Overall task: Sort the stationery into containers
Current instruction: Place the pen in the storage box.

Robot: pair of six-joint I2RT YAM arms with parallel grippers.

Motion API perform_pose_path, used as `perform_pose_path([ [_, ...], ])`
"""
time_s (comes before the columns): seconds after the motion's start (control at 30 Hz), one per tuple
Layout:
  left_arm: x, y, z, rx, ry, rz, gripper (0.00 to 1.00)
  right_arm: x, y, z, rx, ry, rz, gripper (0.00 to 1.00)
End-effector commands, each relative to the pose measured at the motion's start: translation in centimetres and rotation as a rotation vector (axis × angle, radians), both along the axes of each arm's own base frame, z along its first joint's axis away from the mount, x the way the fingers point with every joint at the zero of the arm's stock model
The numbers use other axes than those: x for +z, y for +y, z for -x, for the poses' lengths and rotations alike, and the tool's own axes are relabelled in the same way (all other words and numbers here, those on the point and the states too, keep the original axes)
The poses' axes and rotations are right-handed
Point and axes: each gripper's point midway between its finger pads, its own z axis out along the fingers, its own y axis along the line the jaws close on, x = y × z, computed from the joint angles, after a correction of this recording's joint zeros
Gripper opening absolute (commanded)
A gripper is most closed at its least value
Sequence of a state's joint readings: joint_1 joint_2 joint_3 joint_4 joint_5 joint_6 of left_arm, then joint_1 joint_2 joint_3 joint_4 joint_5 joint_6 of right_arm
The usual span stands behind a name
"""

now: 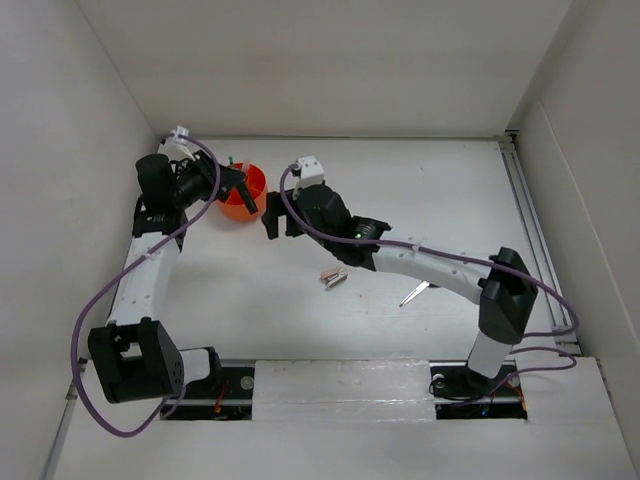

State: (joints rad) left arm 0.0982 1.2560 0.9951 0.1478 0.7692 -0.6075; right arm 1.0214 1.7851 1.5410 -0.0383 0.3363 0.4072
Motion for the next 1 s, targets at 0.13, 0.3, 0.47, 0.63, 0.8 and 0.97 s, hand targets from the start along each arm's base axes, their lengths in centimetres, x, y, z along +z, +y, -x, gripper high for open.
perform_pose_path([
  [0.13, 1.6, 10.1, -2.9, 0.517, -0.017, -0.260, 0.00, -0.7, -8.2, 0.8, -0.147, 0.013, -0.010, 0.91],
  [0.3, 3.4, 12.1, -4.5, 0.629, -0.083, -0.266, 0.00, -4.5, -12.3, 4.0, -0.147, 0.073, 0.020, 0.91],
  [0.47, 3.6, 14.9, -7.7, 0.749, -0.092, -0.317, 0.00, -3.4, -15.2, 7.2, -0.103, 0.084, -0.055, 0.91],
  [0.63, 2.9, 14.2, -10.5, 0.712, -0.175, -0.357, 0.00, -3.1, -16.9, 9.9, -0.037, 0.083, -0.112, 0.91],
  [0.8, 1.5, 14.0, -12.0, 0.711, -0.202, -0.398, 0.00, -2.4, -18.3, 11.4, -0.009, 0.074, -0.157, 0.92],
  [0.97, 0.8, 14.0, -12.2, 0.698, -0.232, -0.430, 0.00, -4.0, -19.2, 11.6, -0.035, 0.098, -0.109, 0.92],
])
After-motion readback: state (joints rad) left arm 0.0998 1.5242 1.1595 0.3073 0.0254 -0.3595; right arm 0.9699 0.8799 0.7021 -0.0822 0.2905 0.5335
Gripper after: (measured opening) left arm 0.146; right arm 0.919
